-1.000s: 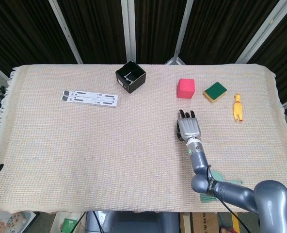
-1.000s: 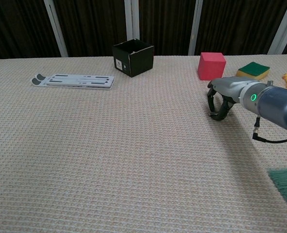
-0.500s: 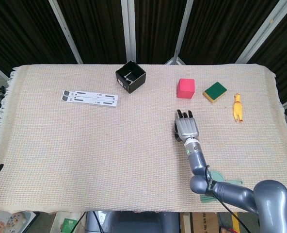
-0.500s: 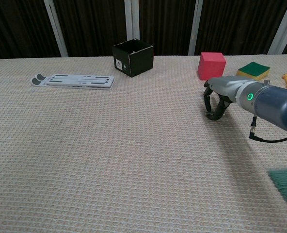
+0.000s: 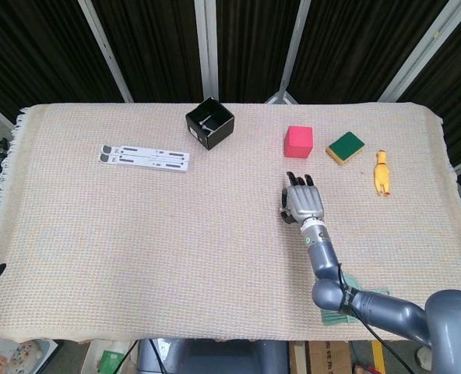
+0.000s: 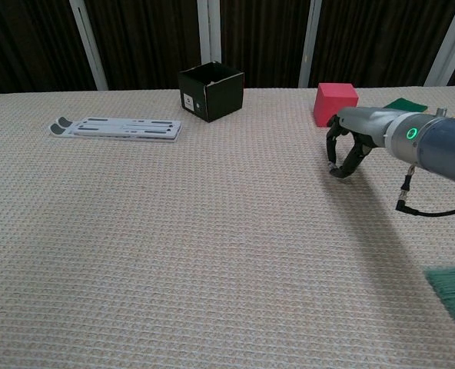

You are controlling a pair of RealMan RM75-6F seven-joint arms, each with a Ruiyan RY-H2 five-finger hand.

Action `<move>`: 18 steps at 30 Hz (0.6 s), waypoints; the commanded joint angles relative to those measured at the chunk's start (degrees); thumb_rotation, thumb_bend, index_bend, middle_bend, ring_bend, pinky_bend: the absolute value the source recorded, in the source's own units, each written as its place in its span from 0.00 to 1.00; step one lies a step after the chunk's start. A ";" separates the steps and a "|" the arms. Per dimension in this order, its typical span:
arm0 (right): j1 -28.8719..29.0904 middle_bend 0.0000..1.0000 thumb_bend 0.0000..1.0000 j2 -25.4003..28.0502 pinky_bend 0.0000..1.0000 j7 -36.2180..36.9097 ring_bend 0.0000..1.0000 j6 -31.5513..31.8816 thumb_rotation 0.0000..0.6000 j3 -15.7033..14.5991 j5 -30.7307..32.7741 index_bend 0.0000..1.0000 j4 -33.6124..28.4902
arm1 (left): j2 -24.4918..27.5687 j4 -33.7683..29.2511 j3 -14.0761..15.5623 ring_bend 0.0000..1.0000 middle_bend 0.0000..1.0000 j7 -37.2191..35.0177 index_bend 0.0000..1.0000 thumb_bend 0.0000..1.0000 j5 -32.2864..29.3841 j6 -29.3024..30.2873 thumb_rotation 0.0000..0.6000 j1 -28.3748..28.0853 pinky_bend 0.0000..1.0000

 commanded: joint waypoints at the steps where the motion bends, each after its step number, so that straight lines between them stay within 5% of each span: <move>1: -0.18 0.09 0.35 0.55 0.04 0.42 0.14 -0.15 1.00 0.11 0.21 0.60 -0.36 | -0.04 -0.01 0.00 0.00 0.00 0.08 0.11 0.24 -0.01 0.01 1.00 -0.01 0.00; 18: 0.03 0.09 0.35 2.33 0.04 2.43 0.14 -1.73 1.00 0.42 2.59 0.60 -0.70 | -0.08 -0.14 0.08 0.00 0.00 0.37 0.11 0.23 -0.04 0.07 1.00 -0.01 0.00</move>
